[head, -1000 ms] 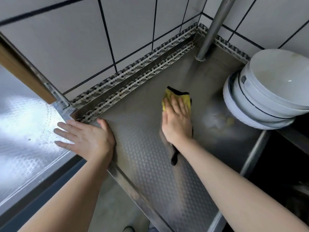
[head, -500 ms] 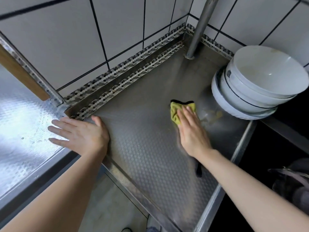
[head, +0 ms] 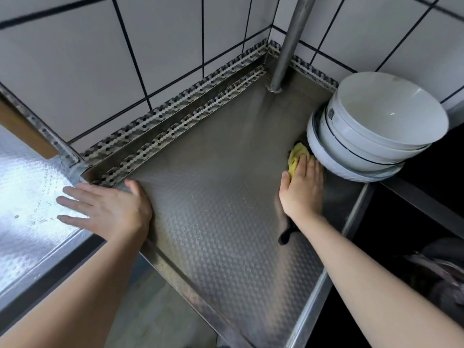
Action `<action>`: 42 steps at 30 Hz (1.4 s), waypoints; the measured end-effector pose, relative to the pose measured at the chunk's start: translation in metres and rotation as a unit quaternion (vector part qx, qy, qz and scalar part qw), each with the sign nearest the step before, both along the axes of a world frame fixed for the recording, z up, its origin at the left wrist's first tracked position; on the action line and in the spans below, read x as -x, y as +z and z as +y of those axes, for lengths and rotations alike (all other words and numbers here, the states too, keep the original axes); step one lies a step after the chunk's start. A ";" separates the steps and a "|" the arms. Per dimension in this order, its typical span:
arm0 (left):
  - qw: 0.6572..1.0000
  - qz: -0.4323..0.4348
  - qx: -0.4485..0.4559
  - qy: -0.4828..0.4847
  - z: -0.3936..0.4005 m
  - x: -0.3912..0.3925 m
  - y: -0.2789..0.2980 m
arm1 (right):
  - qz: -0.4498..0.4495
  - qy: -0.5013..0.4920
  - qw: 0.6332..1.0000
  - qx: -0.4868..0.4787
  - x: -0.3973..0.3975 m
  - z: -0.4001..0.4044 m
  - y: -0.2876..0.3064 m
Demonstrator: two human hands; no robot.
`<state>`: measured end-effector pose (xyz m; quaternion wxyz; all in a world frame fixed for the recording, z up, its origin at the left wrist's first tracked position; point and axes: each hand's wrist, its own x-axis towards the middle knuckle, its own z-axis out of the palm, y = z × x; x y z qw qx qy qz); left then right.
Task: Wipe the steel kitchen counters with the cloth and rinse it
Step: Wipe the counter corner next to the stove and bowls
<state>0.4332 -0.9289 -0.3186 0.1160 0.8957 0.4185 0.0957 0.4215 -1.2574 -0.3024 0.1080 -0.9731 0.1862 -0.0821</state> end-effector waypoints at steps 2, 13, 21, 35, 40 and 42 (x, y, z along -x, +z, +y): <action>1.000 0.000 0.004 0.001 -0.001 0.001 0.002 | -0.010 -0.013 1.000 -0.004 0.020 0.005 0.000; 1.000 0.007 0.015 -0.005 -0.001 0.003 0.005 | -0.019 0.003 1.000 0.006 0.080 -0.020 0.000; 1.000 0.006 0.001 -0.009 0.002 0.002 -0.001 | 0.014 -0.168 0.985 -0.027 0.031 -0.030 0.009; 1.000 0.003 -0.005 -0.010 0.005 0.003 -0.003 | 0.059 0.321 0.945 0.012 0.058 0.013 0.003; 1.000 -0.002 -0.001 -0.013 0.004 0.005 0.001 | 0.020 0.086 0.995 0.038 0.051 -0.042 0.006; 1.000 0.002 0.000 -0.013 0.003 0.004 0.001 | 0.027 0.051 0.997 0.050 0.034 -0.041 0.003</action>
